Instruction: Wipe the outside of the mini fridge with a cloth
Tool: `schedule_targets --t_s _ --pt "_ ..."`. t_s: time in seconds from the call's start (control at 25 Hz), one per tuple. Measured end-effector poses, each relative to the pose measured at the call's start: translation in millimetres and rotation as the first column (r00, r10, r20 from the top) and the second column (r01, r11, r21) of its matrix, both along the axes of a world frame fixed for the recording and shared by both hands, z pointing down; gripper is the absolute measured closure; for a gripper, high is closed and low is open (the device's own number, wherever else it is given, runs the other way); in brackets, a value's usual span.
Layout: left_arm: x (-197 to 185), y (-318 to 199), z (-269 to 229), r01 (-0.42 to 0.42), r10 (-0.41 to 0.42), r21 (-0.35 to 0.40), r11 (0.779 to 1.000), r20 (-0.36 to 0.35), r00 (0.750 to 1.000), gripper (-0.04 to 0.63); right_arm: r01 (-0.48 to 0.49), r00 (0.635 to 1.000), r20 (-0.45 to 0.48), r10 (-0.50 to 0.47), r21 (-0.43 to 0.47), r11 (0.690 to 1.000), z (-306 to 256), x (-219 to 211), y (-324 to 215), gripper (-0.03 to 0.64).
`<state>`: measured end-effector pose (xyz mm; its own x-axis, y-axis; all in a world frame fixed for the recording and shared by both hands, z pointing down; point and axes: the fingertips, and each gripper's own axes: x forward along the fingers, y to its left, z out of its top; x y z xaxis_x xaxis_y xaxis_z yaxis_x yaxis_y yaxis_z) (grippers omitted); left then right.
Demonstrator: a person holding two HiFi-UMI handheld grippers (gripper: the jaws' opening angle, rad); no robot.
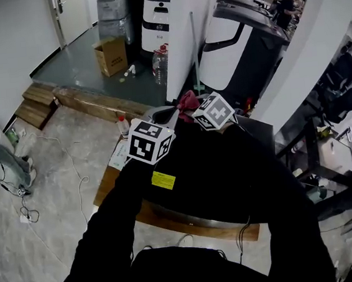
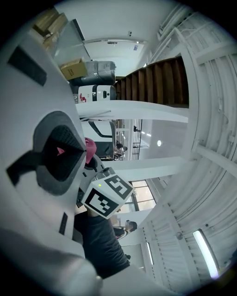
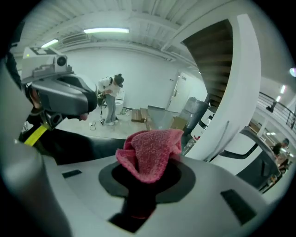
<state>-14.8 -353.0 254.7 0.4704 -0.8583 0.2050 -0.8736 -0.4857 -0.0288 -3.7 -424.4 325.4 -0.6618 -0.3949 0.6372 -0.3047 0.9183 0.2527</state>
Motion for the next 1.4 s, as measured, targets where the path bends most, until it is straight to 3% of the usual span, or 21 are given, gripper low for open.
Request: schedule_targets --t_s 0.2,0.36,0.8,1.12,1.4 --pt "17 -2 3 -0.008 0.009 -0.017 1.000 0.020 1.000 0.589 0.033 0.996 -0.090 -0.023 0.117 0.993 3 5 1 0.525" --pt "34 1 4 -0.024 0.025 -0.026 0.999 0.010 1.000 0.589 0.014 0.991 -0.133 0.005 0.141 0.990 4 26 -1 0.526" --pt "131 14 17 -0.184 0.183 -0.043 0.982 -0.014 0.983 0.589 -0.195 0.967 -0.142 0.212 0.129 0.972 7 158 1 0.528" --pt "195 28 22 -0.300 0.298 -0.050 0.953 -0.045 0.953 0.589 -0.368 0.912 -0.141 0.384 0.130 0.921 7 270 14 0.528" --pt "224 38 17 -0.360 0.358 -0.049 0.932 -0.049 0.932 0.589 -0.480 0.852 -0.163 0.497 0.134 0.867 2 341 29 0.528"
